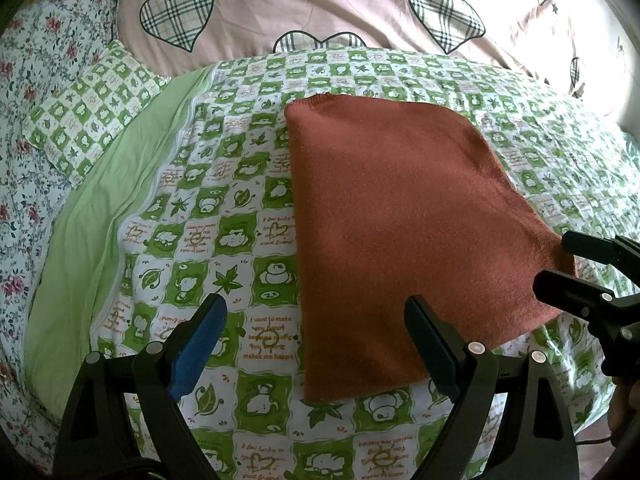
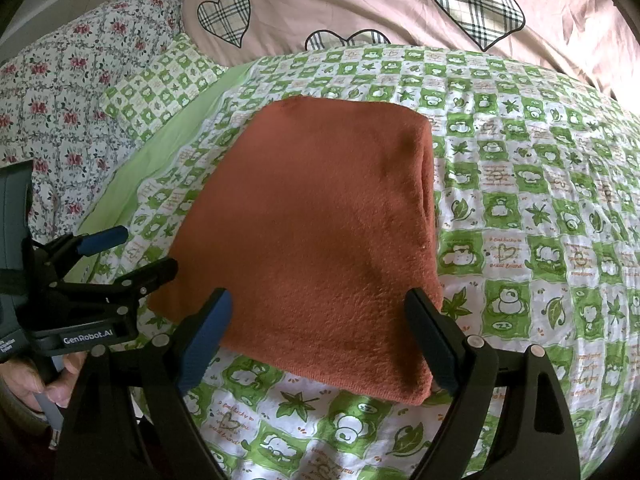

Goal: Fold small clothes

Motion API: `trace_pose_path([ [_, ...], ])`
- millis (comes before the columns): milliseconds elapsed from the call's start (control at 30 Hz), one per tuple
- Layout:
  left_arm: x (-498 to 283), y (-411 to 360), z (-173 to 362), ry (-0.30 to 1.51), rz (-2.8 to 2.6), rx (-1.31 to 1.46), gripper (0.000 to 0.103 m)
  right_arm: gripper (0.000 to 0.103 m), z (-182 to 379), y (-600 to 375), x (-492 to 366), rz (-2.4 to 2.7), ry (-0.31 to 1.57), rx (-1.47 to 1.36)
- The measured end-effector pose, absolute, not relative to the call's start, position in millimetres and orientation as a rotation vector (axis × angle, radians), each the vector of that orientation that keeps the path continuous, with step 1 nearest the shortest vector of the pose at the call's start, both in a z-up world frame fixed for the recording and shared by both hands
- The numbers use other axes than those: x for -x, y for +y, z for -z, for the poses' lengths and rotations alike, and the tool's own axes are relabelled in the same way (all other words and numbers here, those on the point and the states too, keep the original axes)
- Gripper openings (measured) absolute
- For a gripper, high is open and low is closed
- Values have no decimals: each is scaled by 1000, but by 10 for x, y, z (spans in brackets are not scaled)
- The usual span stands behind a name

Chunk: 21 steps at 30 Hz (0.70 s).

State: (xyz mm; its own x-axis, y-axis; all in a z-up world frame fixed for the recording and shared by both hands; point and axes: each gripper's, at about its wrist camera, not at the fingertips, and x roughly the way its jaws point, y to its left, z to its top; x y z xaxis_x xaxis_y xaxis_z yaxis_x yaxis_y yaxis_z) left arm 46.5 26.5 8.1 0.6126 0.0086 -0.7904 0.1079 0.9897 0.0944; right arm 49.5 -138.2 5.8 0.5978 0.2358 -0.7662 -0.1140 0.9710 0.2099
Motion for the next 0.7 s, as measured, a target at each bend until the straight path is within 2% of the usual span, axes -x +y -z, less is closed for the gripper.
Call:
trace_pose_path([
  [700, -470, 258, -92, 908, 57, -138, 91, 88, -100, -1385, -500, -196, 901, -152],
])
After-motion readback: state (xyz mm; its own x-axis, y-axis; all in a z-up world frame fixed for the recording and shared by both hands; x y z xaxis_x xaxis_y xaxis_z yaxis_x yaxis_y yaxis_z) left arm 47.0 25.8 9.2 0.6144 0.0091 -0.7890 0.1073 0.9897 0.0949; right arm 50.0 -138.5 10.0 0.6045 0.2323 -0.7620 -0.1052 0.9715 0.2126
